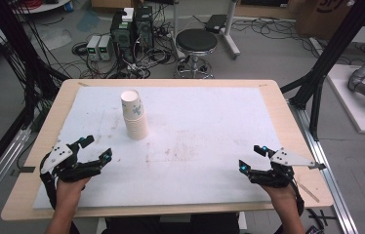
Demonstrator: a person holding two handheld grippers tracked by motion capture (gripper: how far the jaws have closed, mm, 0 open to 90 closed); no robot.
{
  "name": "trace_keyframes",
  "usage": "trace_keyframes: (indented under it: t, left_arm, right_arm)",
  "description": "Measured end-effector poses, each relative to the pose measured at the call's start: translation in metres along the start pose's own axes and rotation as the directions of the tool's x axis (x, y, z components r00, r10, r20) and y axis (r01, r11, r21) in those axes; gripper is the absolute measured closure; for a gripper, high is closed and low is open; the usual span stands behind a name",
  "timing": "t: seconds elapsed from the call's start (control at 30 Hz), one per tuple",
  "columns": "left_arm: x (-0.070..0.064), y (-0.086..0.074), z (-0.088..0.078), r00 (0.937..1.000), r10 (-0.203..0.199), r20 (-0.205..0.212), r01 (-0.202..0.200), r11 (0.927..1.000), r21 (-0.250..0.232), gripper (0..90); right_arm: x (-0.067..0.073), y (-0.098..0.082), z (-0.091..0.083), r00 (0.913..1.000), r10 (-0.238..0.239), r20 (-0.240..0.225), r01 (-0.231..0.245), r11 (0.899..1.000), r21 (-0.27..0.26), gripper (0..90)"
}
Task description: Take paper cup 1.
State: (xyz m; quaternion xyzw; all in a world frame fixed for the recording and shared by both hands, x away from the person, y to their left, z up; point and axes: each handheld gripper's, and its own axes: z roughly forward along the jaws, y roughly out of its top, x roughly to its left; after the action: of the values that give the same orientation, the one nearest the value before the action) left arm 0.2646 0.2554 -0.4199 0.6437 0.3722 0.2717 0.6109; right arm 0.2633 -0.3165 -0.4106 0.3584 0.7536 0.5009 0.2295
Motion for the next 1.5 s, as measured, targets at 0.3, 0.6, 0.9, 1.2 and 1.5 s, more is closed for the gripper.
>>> trace_keyframes:
  t: [0.3,0.6,0.9,1.2,1.5]
  left_arm:
    - [-0.001,-0.001,0.006,1.0,-0.002,0.006,0.002,1.0,0.008,14.8]
    - [-0.006,-0.001,0.006,0.9997,-0.009,0.022,0.009,0.9999,-0.014,14.8]
    - [-0.009,-0.001,0.01,0.999,-0.021,0.039,0.021,0.9998,0.004,14.8]
    - [-0.009,0.003,0.014,0.999,-0.019,0.04,0.018,0.9997,0.013,14.8]
    - [-0.006,0.018,0.019,0.9988,-0.016,0.047,0.015,0.9998,0.009,14.8]
  right_arm:
    - [-0.002,-0.001,0.001,1.0,-0.006,-0.002,0.006,1.0,-0.003,20.3]
    - [0.002,-0.001,-0.003,1.0,-0.007,-0.006,0.007,1.0,-0.005,20.3]
    - [0.006,0.0,-0.004,0.9999,-0.004,-0.013,0.004,1.0,-0.01,20.3]
    - [0.004,0.0,-0.005,0.9999,-0.007,-0.008,0.007,1.0,-0.016,20.3]
    - [0.006,0.001,-0.003,0.9999,-0.009,-0.014,0.009,1.0,-0.002,20.3]
